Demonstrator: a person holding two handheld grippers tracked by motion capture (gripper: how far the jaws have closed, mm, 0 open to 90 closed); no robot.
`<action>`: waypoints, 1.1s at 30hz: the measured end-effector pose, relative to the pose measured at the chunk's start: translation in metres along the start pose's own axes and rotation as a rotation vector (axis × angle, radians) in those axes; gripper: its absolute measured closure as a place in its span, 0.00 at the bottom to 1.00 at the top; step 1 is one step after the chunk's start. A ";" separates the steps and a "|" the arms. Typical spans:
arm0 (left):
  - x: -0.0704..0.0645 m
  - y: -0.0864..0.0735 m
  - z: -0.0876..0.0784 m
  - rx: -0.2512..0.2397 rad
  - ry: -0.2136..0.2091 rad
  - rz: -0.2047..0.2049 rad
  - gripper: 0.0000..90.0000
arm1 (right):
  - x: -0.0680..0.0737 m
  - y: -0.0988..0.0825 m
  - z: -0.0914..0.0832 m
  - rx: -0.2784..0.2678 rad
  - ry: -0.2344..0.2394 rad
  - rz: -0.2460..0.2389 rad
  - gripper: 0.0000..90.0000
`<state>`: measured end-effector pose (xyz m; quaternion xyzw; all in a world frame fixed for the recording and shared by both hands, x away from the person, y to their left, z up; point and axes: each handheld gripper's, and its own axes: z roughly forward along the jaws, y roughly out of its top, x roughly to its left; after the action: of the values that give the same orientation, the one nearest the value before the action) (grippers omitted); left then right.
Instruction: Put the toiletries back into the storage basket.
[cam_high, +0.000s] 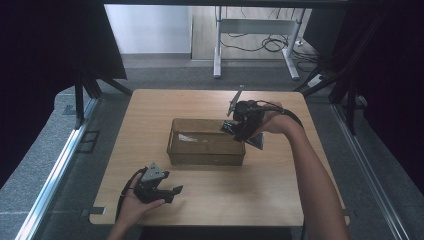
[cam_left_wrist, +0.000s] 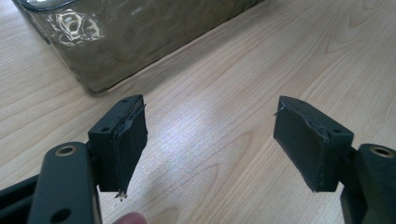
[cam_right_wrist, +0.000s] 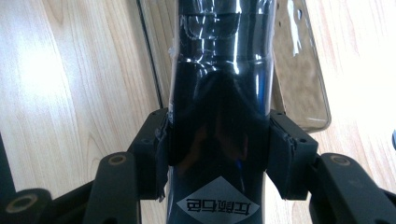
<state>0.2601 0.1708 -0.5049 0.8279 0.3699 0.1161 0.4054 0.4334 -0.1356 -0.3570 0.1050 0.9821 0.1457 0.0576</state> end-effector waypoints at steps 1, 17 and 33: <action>0.000 0.000 0.000 0.000 0.000 0.000 0.29 | 0.000 0.002 0.001 0.000 0.002 -0.003 0.51; -0.001 0.000 0.000 0.001 -0.001 0.006 0.29 | 0.001 0.018 0.011 0.008 0.019 -0.035 0.51; -0.001 0.001 0.000 0.002 -0.006 0.008 0.29 | 0.001 0.033 0.018 0.017 0.025 -0.053 0.51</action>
<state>0.2595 0.1697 -0.5043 0.8301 0.3657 0.1148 0.4050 0.4413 -0.1001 -0.3641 0.0775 0.9863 0.1372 0.0483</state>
